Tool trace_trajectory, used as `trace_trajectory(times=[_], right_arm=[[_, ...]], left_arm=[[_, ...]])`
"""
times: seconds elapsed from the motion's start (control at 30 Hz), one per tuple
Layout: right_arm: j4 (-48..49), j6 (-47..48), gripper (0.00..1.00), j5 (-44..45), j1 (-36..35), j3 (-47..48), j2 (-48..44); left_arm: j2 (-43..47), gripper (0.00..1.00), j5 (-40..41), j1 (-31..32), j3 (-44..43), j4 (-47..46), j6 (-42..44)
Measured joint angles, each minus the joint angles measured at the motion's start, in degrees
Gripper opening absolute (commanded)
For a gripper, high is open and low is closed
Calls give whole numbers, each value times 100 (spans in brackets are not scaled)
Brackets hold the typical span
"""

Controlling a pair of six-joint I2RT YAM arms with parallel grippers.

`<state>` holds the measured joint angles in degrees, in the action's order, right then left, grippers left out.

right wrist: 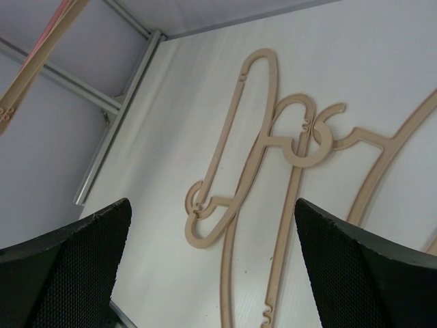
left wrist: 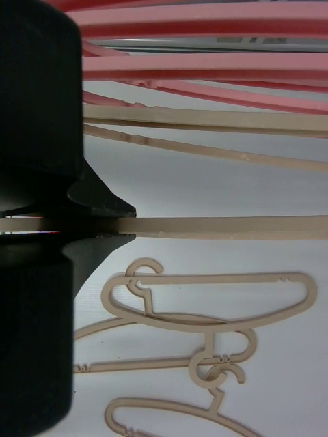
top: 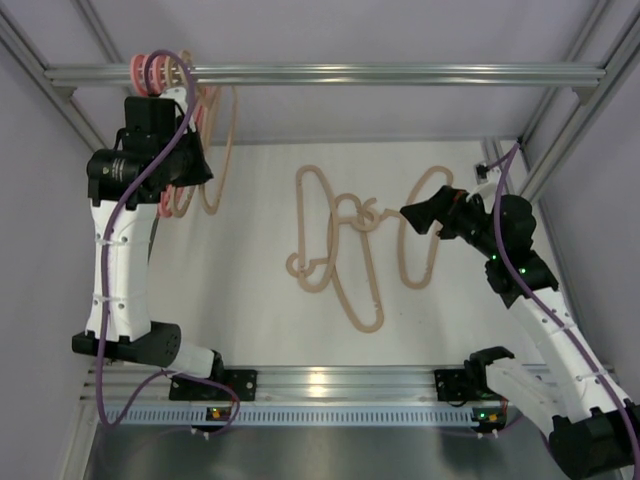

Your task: Organize the hangers

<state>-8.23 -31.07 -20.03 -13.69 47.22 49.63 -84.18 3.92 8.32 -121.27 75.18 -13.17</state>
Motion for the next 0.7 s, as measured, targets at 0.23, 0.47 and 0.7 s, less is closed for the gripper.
trace_trajectory(times=[0.23,0.47,0.7], right_arm=[[13,-7,99,-52,0,-2,7],[181,26,99,-57,0,-216,286],[278,166,99,-17,-9,-433,942]], left_arm=[[2,12,264,-13,94,-20,-44],[9,87,822,-70,295,-24,-197],[566,98,529,-31,555,-201,-420]])
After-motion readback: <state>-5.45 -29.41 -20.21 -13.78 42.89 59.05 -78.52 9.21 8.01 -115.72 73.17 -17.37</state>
